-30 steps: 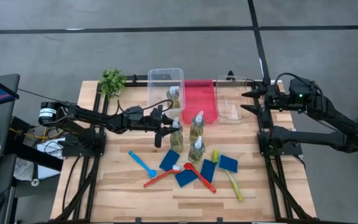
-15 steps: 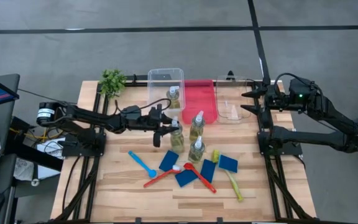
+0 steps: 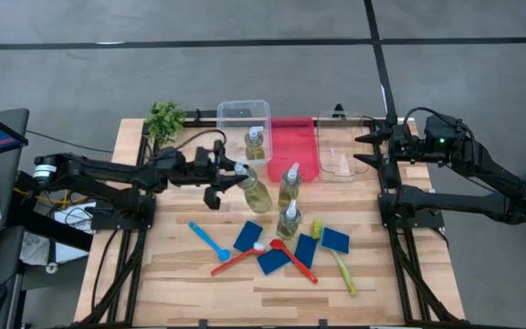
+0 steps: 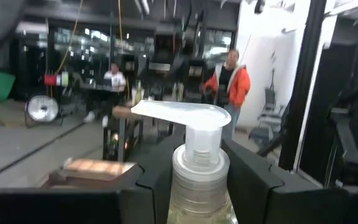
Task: Pick & Place Kitchen Sink Supplies
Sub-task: Put the transparent soap dispenser into the transparent container
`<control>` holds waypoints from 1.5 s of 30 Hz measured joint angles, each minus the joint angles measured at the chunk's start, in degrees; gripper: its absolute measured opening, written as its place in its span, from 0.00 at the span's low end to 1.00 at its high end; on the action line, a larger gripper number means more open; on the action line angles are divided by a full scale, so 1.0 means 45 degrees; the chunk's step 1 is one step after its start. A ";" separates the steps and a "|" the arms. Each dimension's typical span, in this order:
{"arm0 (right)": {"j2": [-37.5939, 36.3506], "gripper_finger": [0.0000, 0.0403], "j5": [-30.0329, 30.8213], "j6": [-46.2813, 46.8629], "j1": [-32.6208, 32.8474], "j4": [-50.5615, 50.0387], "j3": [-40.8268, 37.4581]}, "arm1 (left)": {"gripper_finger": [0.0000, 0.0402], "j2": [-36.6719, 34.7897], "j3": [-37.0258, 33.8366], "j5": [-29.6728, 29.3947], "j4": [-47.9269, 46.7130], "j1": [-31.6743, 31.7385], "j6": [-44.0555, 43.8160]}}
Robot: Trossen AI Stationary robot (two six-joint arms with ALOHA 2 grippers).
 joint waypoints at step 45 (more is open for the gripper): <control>0.0010 0.56 0.0000 0.0471 0.0000 0.0545 0.0000 | 0.30 -0.1735 0.0245 -0.3415 0.1230 0.5346 0.3189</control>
